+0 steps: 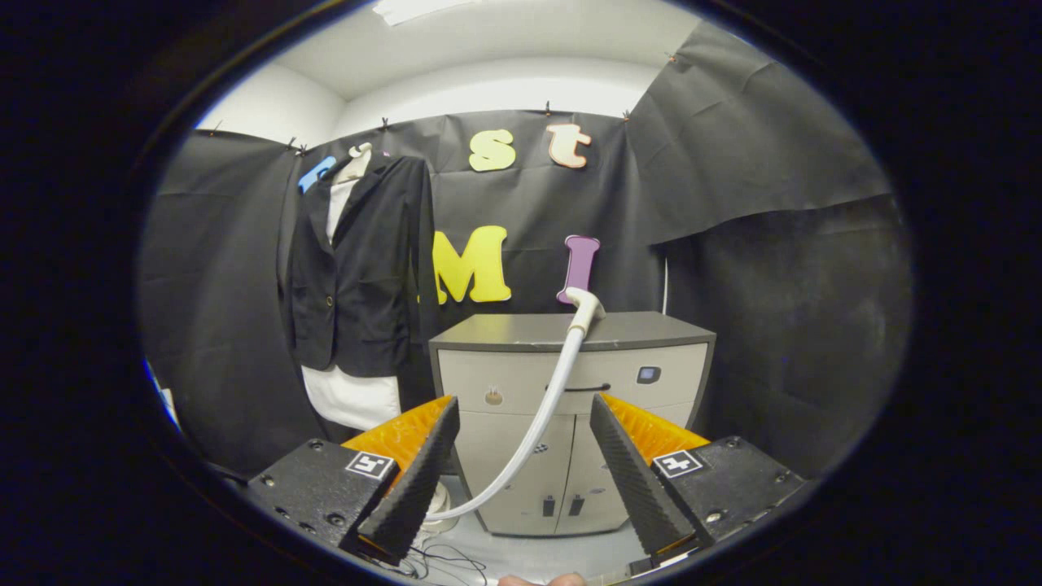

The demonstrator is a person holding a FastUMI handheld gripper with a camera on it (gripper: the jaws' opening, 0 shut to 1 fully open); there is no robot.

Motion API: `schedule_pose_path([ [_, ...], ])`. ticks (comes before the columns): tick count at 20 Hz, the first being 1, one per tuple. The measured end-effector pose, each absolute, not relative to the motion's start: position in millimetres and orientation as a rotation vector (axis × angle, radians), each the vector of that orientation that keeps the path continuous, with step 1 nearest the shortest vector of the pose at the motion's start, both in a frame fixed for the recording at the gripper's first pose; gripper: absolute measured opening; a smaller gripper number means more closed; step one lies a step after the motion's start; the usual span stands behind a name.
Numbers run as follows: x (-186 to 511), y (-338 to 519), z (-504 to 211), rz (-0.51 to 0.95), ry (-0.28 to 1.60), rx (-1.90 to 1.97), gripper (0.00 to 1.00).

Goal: Iron the clothes twice with a garment steamer, once on the left side and once on the right side.

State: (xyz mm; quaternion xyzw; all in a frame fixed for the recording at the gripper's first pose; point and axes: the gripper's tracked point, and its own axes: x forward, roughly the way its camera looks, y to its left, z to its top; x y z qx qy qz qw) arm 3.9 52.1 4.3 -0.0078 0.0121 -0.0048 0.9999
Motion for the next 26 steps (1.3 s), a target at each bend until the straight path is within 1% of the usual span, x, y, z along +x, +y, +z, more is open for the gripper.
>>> schedule_pose_path([
  [14,15,87,25,-0.123,-0.014,-0.012,1.0],
  [19,19,93,37,-0.202,-0.019,-0.012,1.0],
  [22,27,97,57,-0.21,-0.05,-0.015,1.0],
  [26,58,90,72,-0.172,-0.07,0.0,1.0],
])
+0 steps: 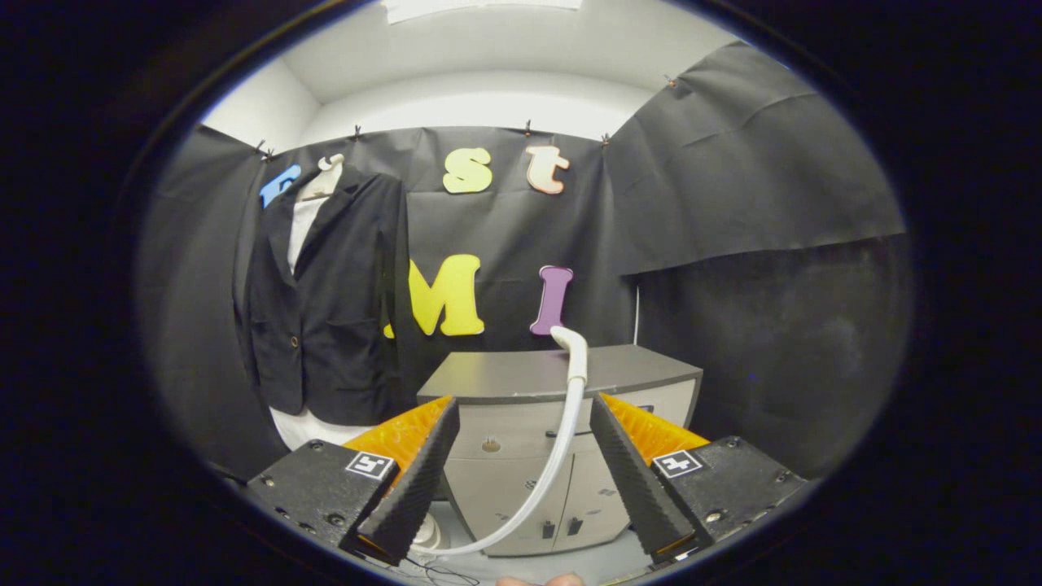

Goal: Iron the clothes twice with a garment steamer, once on the left side and once on the right side.

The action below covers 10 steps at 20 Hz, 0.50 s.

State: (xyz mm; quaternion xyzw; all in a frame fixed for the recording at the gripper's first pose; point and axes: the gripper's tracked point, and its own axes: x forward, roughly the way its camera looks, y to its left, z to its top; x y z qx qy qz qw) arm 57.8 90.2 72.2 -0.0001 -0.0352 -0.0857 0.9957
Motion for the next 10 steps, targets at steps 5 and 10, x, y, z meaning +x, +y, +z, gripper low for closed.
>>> schedule_pose_path([
  [5,108,75,93,-0.141,-0.081,0.011,1.0],
  [10,140,58,111,-0.117,-0.057,0.02,1.0],
])
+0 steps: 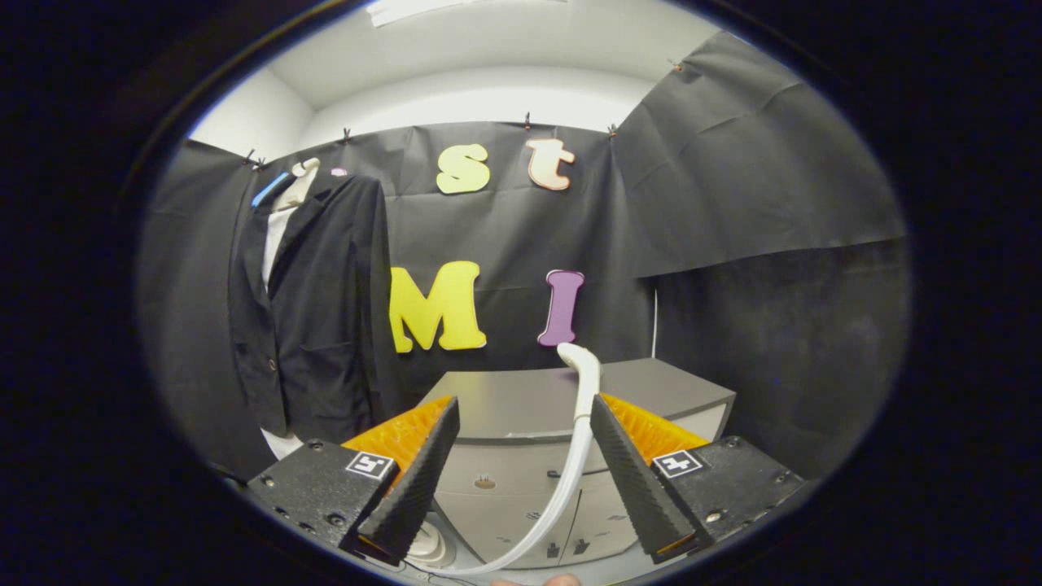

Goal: Iron the clothes twice with a garment steamer, once on the left side and once on the right side.

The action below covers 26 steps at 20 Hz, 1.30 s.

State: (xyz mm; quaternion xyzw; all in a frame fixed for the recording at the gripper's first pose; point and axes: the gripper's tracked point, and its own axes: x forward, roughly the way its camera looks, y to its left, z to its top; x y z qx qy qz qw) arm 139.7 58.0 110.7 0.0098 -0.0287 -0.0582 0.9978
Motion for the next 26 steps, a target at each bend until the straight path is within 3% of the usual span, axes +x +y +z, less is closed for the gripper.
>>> schedule_pose_path([
  [9,225,9,122,-0.094,0.091,0.094,1.0],
  [20,334,-62,62,-0.189,0.382,0.211,1.0],
  [26,361,-73,43,-0.202,0.48,0.307,0.88],
])
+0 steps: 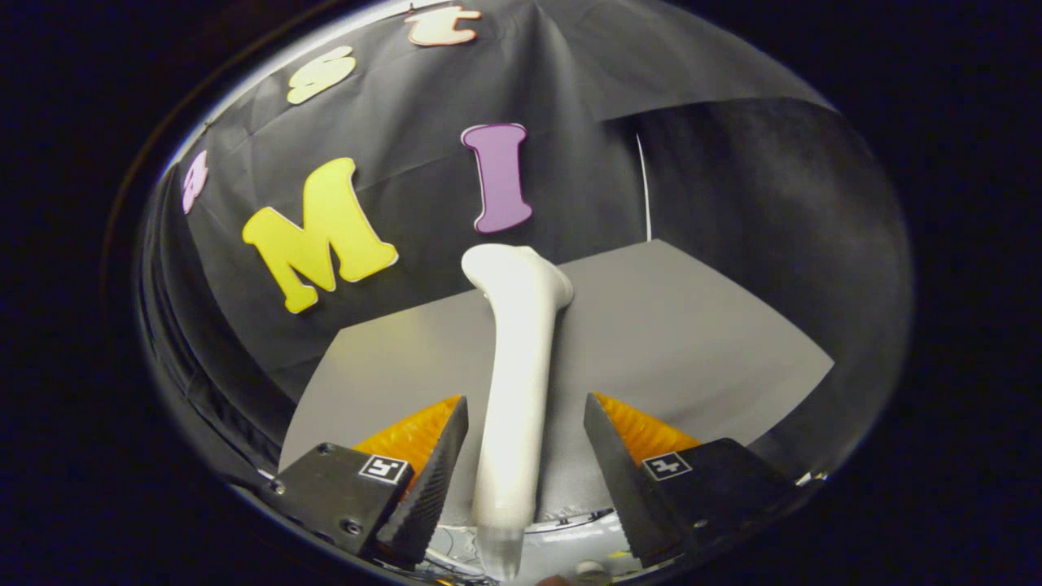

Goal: Iron the clothes twice with a garment steamer, once on the left side and once on the right side.

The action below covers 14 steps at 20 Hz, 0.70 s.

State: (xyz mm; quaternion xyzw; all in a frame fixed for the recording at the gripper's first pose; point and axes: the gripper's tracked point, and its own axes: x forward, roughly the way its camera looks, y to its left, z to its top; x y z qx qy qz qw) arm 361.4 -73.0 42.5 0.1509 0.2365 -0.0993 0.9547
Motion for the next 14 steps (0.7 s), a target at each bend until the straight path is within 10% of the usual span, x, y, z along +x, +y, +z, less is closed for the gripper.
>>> schedule_pose_path([
  [14,383,-68,39,-0.296,0.473,0.298,0.38],
])
